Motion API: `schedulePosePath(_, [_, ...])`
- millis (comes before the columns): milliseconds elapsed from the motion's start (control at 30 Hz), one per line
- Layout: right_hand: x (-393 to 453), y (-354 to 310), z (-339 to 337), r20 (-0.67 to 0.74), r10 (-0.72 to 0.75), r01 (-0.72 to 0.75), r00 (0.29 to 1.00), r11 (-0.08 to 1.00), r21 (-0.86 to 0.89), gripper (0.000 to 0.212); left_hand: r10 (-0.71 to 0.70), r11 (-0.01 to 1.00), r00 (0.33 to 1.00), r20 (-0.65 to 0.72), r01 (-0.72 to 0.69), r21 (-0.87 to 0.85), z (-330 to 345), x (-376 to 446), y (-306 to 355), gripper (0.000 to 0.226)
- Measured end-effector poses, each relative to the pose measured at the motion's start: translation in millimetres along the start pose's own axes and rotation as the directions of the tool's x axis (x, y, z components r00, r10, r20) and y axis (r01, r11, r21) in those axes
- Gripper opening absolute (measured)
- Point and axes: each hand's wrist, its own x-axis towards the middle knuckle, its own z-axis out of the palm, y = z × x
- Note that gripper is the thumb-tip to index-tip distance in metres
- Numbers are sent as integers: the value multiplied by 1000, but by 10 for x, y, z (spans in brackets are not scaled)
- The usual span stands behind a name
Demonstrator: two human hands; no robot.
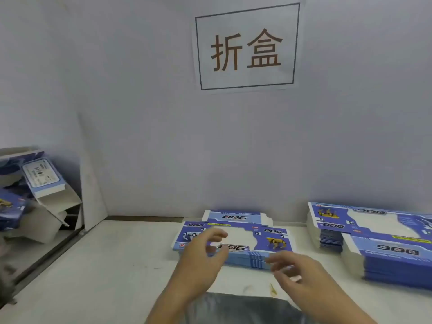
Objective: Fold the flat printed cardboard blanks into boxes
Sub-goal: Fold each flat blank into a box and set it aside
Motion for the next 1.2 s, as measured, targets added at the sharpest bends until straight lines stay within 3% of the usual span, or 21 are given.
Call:
schedulePosePath(167, [704,147,613,-218,26,-29,976,1000,-8,30,-159,979,961,-224,125,-159,633,483,-301,28])
schedulePosePath(233, [883,298,772,-269,-5,-26,963,993,-114,37,-189,972,943,-272,142,-186,792,531,-583,32])
schedulePosePath(333, [1107,523,872,-151,-30,-32,988,919,-393,58,-185,978,929,-321,144,-149,862,630,-917,41])
schedulePosePath(433, [1264,680,841,-53,68,-86,996,846,-526,70,-143,988,925,-353,113,-104,843,781,-1073,40])
schedulePosePath(800, [1200,570,632,-16,21,-27,1000,811,-584,47,-137,984,936,-326,90,-155,782,820,-1015,27])
schedulePosePath(967, [1137,577,572,-158,-53,-44,986,835,-549,21,-132,984,915,-382,75,-162,735,832,-1049,27])
schedulePosePath(1033, [1144,587,580,-167,-47,-46,985,858,-512,20,-129,988,918,-374,88,-124,721,843,-1068,28])
schedulePosePath(1067, [1144,582,602,-140,-35,-39,990,867,-497,32,-116,993,927,-356,100,-62,720,842,-1088,27])
schedulePosePath(1133, [1166,589,673,-65,-34,-4,997,861,-509,53,-90,976,953,-288,142,165,710,816,-1128,27])
schedulePosePath(1200, [1188,584,705,-44,-32,3,999,848,-530,51,-116,909,976,-186,180,376,677,783,-1166,35])
